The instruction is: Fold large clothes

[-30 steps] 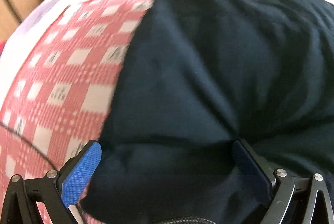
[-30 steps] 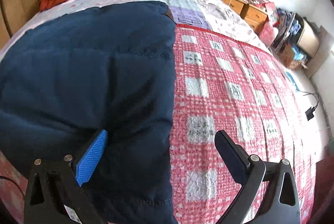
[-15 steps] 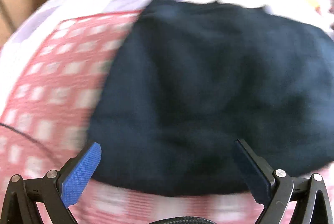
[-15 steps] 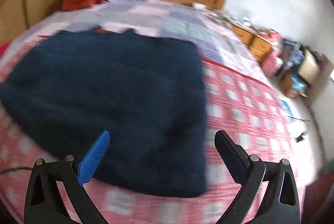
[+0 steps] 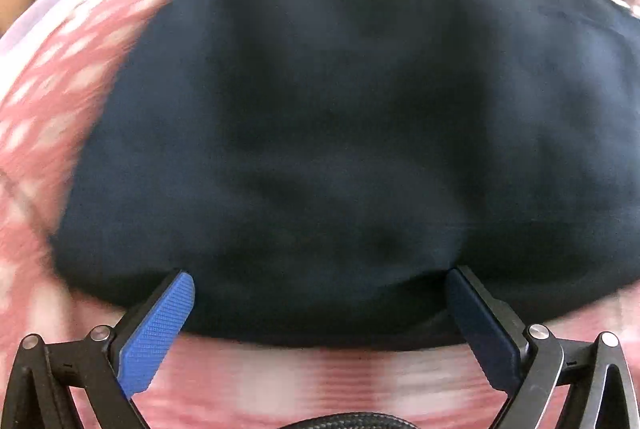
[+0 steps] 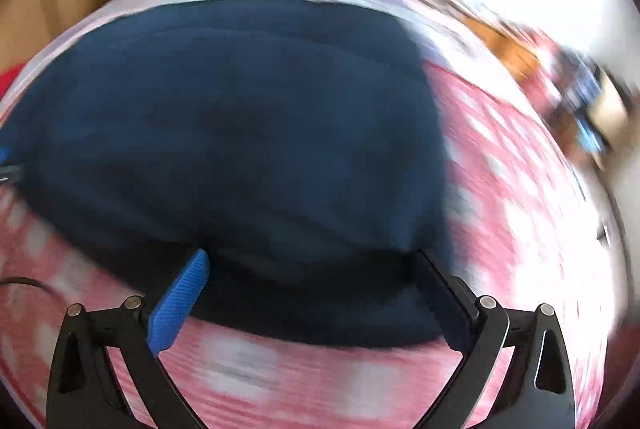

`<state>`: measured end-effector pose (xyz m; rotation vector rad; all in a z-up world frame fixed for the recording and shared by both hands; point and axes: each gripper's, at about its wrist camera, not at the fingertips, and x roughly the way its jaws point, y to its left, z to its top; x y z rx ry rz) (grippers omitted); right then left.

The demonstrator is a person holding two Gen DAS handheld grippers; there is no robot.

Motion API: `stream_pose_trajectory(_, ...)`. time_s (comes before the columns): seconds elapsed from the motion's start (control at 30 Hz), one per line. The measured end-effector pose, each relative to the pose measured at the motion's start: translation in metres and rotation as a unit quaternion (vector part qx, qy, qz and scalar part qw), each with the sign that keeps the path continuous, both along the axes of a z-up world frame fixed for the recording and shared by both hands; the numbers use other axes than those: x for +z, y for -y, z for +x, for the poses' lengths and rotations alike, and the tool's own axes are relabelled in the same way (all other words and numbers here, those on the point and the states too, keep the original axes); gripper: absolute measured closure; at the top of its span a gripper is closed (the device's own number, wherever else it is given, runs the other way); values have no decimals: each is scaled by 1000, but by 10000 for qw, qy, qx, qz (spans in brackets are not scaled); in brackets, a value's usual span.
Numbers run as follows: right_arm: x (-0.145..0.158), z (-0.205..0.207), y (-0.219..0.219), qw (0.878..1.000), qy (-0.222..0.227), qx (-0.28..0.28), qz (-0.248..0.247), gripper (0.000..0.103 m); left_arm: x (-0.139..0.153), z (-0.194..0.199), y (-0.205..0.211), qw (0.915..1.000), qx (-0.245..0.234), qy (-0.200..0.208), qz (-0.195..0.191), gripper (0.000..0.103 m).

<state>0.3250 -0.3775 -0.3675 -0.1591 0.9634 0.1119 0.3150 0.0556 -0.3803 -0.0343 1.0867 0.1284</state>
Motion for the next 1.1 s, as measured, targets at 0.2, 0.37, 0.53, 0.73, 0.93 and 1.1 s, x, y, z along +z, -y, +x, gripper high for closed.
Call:
stream_pose_trajectory(0.2,5,-8,93,9934,-192,-978,-569,1,-6,-5,-78,9947,876,-356,405,0)
stream_pose_trajectory(0.37,16,-27,115,9884,-146,-1403,-557,1,5,-18,-92,9922,1108,-295,495,0)
stream_pose_trajectory(0.53,40,-42,72,9952,157,-902,-335,1,37,-25,-83,9953,895,205,309,0)
stream_pose_trajectory(0.73,84,1,-15,9979,555,323,-57,1,87,24,-10,9965,-211,793,-171,0)
stream_pose_trajectory(0.93,107,68,-116,9917,584,1103,315,1,93,88,67,9910,-1017,712,-499,0)
stream_pose_trajectory(1.1,112,114,-169,9916,387,1179,371,1,85,115,75,9922,-955,522,-603,0)
